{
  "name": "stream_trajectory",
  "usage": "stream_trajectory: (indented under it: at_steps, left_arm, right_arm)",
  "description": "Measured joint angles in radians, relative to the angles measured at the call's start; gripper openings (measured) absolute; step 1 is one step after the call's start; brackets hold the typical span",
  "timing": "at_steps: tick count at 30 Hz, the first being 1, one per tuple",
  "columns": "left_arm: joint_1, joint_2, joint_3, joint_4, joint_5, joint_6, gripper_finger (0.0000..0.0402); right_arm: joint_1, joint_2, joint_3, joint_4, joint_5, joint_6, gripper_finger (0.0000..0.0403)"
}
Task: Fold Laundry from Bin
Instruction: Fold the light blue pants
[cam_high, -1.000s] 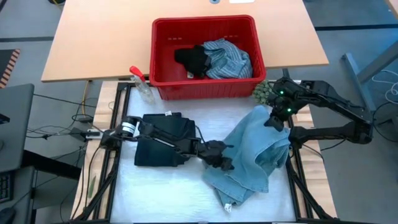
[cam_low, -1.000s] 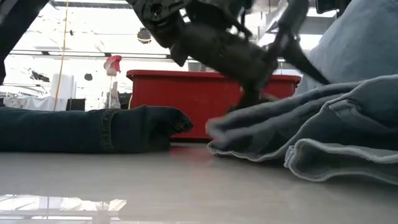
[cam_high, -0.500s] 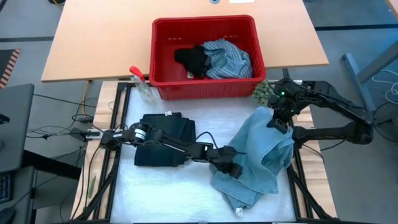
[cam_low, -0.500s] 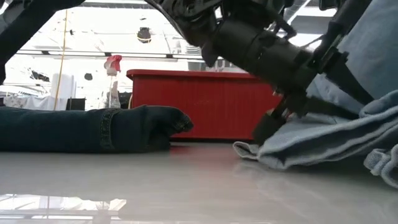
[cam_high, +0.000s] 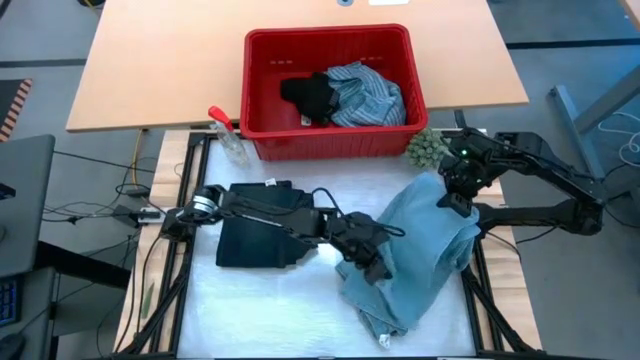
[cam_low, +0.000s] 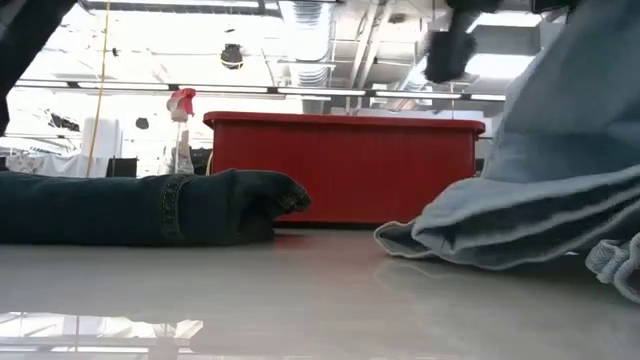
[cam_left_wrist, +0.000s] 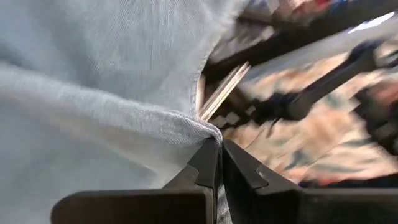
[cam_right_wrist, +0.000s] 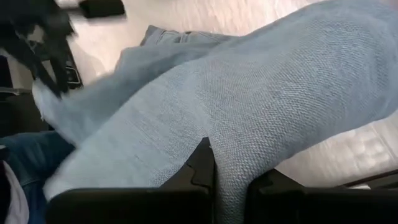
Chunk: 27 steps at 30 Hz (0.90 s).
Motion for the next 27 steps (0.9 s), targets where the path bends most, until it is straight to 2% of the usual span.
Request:
stream_trajectory:
  at_steps: [3,10,20,22,24,25,27]
  left_arm:
    - [0.006,-0.037,0.001,-0.167,-0.011,0.084,0.0]
    - [0.013,-0.001,-0.001,-0.292,-0.07,0.145,0.0008]
    - [0.075,-0.02,-0.002,-0.459,0.037,0.233,0.0121]
    - [0.089,-0.044,-0.002,-0.494,-0.031,0.255,0.0132]
    - [0.096,-0.079,-0.002,-0.48,-0.146,0.292,0.0134]
    - [0.098,-0.095,-0.002,-0.454,-0.194,0.32,0.0134]
    - [0.096,-0.109,0.0,-0.286,-0.232,0.378,0.0131]
  right_arm:
    - [0.0,0.0,0.0,-0.004,0.003,0.0,0.0051]
    - [0.0,0.01,0.0,-0.02,0.034,0.003,0.0051]
    - [0.001,0.037,0.0,-0.055,0.077,-0.008,0.0051]
    - [0.001,0.039,0.0,-0.058,0.077,-0.008,0.0051]
    - [0.001,0.042,0.0,-0.06,0.077,-0.008,0.0051]
    - [0.001,0.042,0.0,-0.061,0.077,-0.008,0.0051]
    - [0.001,0.044,0.0,-0.06,0.077,-0.011,0.0051]
